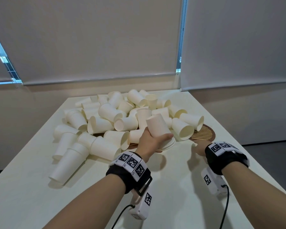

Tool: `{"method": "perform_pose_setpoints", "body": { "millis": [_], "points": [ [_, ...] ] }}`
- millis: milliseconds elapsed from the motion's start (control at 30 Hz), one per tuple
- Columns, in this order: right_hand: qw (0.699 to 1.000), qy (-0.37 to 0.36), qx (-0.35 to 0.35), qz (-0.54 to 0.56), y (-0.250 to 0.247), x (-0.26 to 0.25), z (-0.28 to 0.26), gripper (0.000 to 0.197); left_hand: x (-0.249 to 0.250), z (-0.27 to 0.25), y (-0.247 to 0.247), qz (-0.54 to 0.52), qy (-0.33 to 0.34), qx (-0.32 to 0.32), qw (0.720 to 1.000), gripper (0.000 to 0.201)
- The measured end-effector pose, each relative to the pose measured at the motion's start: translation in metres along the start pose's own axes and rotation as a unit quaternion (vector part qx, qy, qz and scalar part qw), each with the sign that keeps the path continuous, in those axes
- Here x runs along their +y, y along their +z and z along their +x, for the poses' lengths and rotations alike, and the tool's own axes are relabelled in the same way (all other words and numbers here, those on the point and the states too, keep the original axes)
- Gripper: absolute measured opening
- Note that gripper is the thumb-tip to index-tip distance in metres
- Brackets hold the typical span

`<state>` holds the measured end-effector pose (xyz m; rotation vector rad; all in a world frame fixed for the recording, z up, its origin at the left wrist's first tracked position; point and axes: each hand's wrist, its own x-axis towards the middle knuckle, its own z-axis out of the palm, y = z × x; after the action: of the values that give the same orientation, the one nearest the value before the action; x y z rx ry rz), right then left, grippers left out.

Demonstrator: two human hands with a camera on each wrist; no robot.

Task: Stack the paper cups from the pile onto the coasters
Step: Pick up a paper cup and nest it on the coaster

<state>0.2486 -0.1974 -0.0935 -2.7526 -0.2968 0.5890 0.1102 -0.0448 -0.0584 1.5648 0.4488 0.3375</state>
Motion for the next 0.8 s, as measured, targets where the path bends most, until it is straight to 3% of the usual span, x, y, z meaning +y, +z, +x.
{"method": "perform_pose_setpoints", "body": {
  "millis": [100,167,233,300,333,367,433,633,733,800],
  "points": [
    [0.999,-0.001,0.018,-0.044,-0.001,0.013,0.036,0.044,0.001,0.0,0.0,0.007,0.004,0.003,1.0,0.08],
    [0.996,-0.019,0.039,-0.076,0.009,0.039,0.105,0.057,0.002,0.001,0.0,0.01,0.004,0.004,1.0,0.079],
    [0.996,-0.02,0.026,-0.086,0.012,0.044,0.122,0.066,0.002,0.002,0.0,0.011,0.004,0.004,1.0,0.079],
    [0.998,-0.018,0.036,-0.039,0.003,0.03,0.093,0.058,0.0,0.005,0.001,0.015,0.003,0.004,1.0,0.08],
    [0.998,-0.035,0.047,-0.018,-0.013,0.006,0.038,0.049,-0.001,0.006,0.001,0.017,0.003,0.005,1.0,0.08],
    [0.998,-0.034,0.056,0.005,-0.019,-0.007,0.017,0.042,-0.002,0.008,0.001,0.018,0.002,0.006,1.0,0.081],
    [0.994,-0.037,0.087,0.061,-0.026,-0.017,0.004,0.043,-0.004,0.011,0.002,0.019,0.0,0.01,1.0,0.081],
    [0.979,0.02,0.086,0.184,-0.031,-0.037,0.005,0.06,-0.004,0.014,0.004,0.018,0.002,0.011,1.0,0.082],
    [0.963,0.021,0.083,0.254,-0.027,-0.041,0.015,0.059,-0.003,0.014,0.005,0.018,0.005,0.004,1.0,0.084],
    [0.952,0.016,0.074,0.296,-0.023,-0.039,0.024,0.047,-0.001,0.015,0.005,0.015,0.008,0.003,1.0,0.084]
  ]
}}
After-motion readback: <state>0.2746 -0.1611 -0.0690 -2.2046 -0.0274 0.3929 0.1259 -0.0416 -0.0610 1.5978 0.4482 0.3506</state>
